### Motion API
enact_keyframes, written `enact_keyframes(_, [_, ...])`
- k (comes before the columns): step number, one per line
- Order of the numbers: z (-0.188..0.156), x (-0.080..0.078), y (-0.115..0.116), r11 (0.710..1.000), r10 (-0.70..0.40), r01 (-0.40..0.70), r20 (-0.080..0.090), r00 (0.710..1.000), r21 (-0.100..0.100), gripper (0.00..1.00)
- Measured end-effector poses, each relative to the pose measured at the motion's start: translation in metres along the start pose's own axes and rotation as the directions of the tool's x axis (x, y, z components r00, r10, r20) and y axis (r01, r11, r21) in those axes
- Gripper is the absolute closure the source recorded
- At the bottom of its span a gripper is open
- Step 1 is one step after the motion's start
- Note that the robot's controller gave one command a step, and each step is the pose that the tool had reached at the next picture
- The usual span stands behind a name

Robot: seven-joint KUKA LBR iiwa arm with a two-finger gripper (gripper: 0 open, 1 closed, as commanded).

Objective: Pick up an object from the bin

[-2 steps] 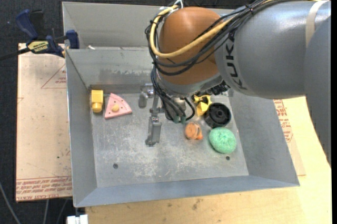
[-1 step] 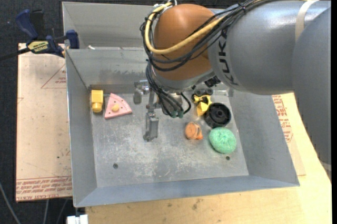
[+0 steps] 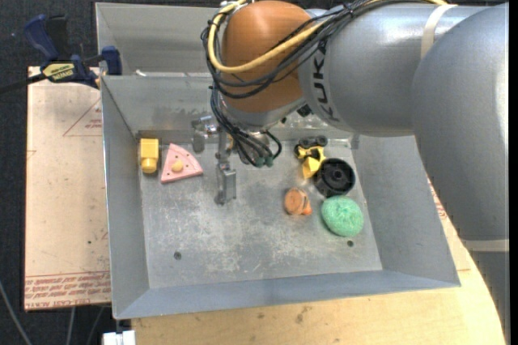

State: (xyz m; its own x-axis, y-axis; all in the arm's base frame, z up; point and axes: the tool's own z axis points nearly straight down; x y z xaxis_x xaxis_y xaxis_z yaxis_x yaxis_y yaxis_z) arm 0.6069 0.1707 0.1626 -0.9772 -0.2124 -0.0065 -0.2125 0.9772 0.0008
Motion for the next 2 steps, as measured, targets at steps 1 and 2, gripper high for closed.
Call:
enact_keyframes(1, [0.034,-0.007,0.006,0.998,-0.06,0.06,-0.002,0.998,0.001,0.0])
enact_keyframes(2, [0.078,-0.039,0.017,0.992,-0.123,0.123,0.001,0.992,0.0,0.0])
